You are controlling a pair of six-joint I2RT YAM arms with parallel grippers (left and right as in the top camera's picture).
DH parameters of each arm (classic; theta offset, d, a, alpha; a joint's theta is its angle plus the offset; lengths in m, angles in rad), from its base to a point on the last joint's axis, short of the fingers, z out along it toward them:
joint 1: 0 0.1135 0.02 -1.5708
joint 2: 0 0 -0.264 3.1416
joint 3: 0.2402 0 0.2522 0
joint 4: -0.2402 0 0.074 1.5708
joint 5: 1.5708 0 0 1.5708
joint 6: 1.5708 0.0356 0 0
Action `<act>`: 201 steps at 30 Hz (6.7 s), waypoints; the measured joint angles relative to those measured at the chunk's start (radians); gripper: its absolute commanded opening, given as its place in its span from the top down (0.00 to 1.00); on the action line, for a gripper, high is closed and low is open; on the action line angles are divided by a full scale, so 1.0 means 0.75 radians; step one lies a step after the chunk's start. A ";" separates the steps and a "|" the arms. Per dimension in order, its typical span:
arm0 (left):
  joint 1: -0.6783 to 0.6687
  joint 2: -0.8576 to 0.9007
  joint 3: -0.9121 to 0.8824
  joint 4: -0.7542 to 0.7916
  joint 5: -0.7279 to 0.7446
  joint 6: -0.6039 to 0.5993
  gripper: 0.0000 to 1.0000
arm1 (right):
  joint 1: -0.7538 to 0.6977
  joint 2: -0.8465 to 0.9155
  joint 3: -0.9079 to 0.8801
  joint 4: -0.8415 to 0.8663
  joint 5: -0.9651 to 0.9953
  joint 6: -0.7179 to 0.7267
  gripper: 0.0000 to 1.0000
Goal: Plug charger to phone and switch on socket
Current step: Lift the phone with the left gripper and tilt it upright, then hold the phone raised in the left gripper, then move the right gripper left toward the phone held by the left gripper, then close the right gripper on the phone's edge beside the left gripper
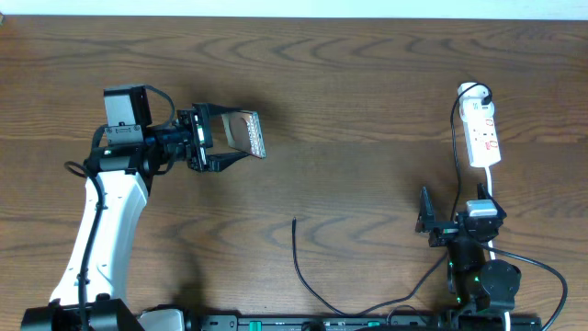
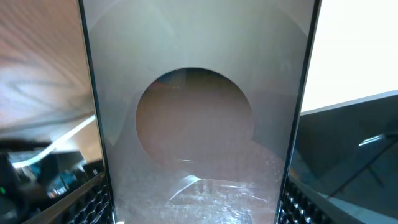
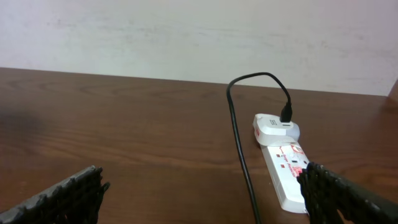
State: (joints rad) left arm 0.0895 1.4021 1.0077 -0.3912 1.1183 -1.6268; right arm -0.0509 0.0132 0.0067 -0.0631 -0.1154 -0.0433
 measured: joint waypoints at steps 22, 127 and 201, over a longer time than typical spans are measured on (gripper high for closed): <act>0.000 0.000 0.000 0.000 0.056 -0.221 0.92 | 0.000 0.000 0.000 0.000 0.000 0.000 0.01; -0.052 -0.002 0.001 -0.586 -0.713 0.361 0.92 | -0.006 1.143 0.818 0.072 -0.943 0.257 0.01; -0.464 -0.004 0.001 -0.469 -0.923 -0.175 0.93 | 0.989 2.243 1.114 0.580 -0.784 1.371 0.65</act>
State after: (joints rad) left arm -0.2584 1.3994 1.0084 -0.7433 0.4263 -1.7584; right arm 0.6907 1.6951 0.8425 0.3717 -0.7036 0.9848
